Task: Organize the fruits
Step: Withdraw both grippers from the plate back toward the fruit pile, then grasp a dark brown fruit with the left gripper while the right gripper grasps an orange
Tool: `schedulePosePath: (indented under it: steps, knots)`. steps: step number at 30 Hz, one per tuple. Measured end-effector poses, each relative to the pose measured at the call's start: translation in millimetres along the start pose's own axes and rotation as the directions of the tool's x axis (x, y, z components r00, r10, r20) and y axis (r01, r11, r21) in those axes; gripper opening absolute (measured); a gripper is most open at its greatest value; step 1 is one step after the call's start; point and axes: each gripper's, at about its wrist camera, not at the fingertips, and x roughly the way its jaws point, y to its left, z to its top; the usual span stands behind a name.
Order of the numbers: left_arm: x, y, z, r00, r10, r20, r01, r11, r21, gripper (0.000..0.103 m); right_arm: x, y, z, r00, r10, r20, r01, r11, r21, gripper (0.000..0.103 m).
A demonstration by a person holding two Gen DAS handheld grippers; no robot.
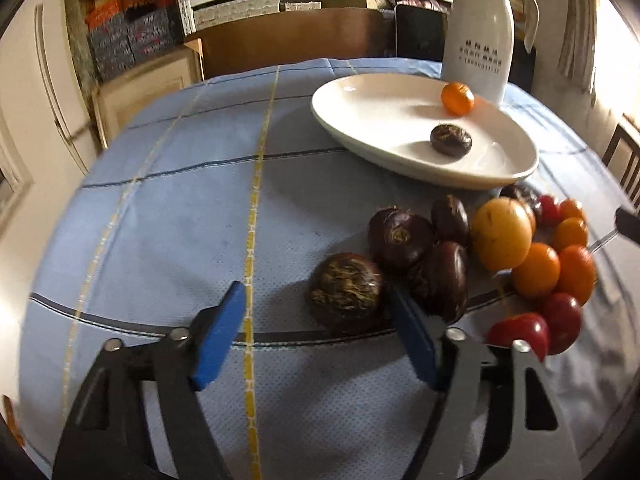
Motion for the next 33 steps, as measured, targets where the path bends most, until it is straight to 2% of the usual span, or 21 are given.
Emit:
schedulePosePath:
  steps: [5,8,11,15,16,20,21,26,33]
  knots:
    - [4,-2,1,0.999,-0.039,-0.008,0.039,0.999,0.008,0.057,3,-2,-1,1.0,-0.006,-0.01,0.006,1.0,0.005,0.088]
    - [12,-3,4,0.996,-0.086,-0.03,0.086,0.996,-0.003,0.046,5,-1,-2,1.0,-0.009,-0.022,0.008,1.0,-0.004,0.088]
    - [15,-3,5,0.995,-0.093,-0.034,0.093,0.996,-0.005,0.043,8,-1,-2,0.999,-0.017,-0.035,0.017,1.0,-0.01,0.088]
    - [12,-8,3,0.997,-0.064,-0.035,0.065,0.998,0.015,0.043,12,-11,-1,0.998,-0.013,-0.056,0.015,0.999,0.03,0.085]
    - [11,-7,1,0.997,-0.064,-0.036,0.064,0.998,0.012,0.043,14,-17,0,0.998,-0.003,-0.064,0.007,0.998,0.056,0.082]
    - [6,-2,-2,0.997,-0.076,-0.033,0.076,0.997,-0.02,0.043,20,-32,1,0.993,0.073,-0.089,-0.06,0.987,0.148,0.08]
    - [5,-2,-2,0.997,-0.076,-0.03,0.075,0.997,-0.023,0.043,21,-32,1,0.992,0.085,-0.092,-0.069,0.985,0.157,0.079]
    - [7,-3,-3,0.997,-0.072,-0.038,0.071,0.997,-0.022,0.043,36,-31,4,0.981,0.143,-0.13,-0.118,0.975,0.187,0.054]
    - [8,-5,-3,0.997,-0.065,-0.038,0.064,0.998,-0.012,0.043,53,-27,11,0.973,0.175,-0.148,-0.143,0.969,0.203,0.047]
